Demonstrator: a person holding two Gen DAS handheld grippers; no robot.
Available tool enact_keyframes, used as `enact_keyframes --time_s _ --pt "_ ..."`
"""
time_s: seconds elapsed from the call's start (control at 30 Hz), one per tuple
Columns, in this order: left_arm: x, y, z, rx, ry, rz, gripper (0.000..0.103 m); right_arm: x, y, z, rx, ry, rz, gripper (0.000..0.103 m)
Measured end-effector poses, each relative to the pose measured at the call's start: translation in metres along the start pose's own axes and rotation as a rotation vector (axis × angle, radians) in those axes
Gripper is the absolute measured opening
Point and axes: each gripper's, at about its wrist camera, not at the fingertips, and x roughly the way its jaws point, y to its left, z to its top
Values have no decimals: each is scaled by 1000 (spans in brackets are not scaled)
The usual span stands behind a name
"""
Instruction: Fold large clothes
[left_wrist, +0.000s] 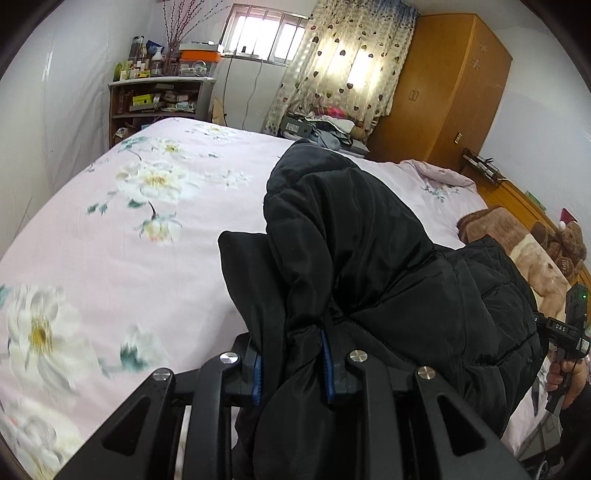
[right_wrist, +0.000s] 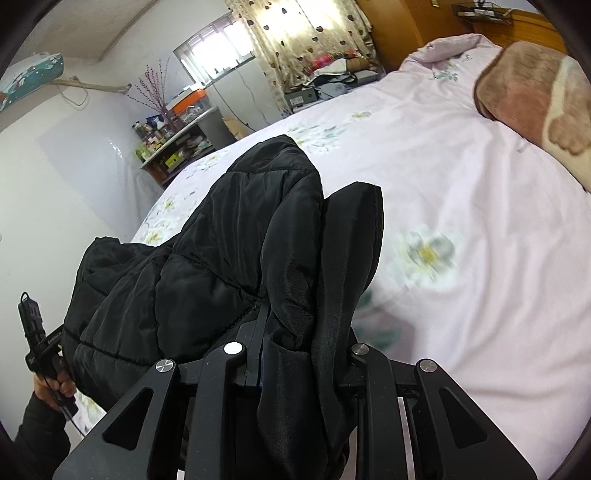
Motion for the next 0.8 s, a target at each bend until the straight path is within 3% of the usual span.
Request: enact_keyframes --time_s 0.37,0.47,0.6,0.7,0.8 --pt "60 43 49 14 -27 44 25 86 13 42 16 -6 44 23" --pt "86 55 42 3 -2 56 26 114 6 41 43 12 51 24" --pt "132 82 11 -43 101 122 29 156 -11 26 77 91 3 28" --pt "140 100 -9 -113 117 111 35 167 -25 16 115 121 0 35" --pt "136 99 -12 -117 108 122 41 165 -31 17 113 132 -12 47"
